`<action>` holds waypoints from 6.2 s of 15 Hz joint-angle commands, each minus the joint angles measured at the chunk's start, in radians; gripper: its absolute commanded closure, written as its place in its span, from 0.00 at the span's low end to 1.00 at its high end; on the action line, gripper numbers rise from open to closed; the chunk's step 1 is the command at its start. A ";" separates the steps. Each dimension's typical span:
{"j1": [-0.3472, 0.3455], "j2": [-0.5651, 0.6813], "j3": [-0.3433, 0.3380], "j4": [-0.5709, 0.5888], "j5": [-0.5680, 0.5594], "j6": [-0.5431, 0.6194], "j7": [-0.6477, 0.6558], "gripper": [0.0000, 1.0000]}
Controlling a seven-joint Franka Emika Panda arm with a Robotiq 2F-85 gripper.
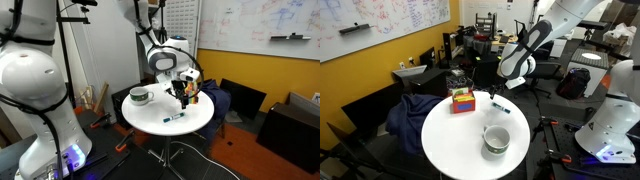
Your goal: Pick the marker and put it in the cup
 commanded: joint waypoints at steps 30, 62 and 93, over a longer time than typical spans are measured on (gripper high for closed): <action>-0.151 0.185 0.128 0.119 -0.188 -0.034 0.062 0.95; 0.348 -0.430 -0.270 -0.109 -1.510 -0.133 1.345 0.95; 0.197 -0.376 0.381 -0.074 -1.516 -0.384 1.462 0.95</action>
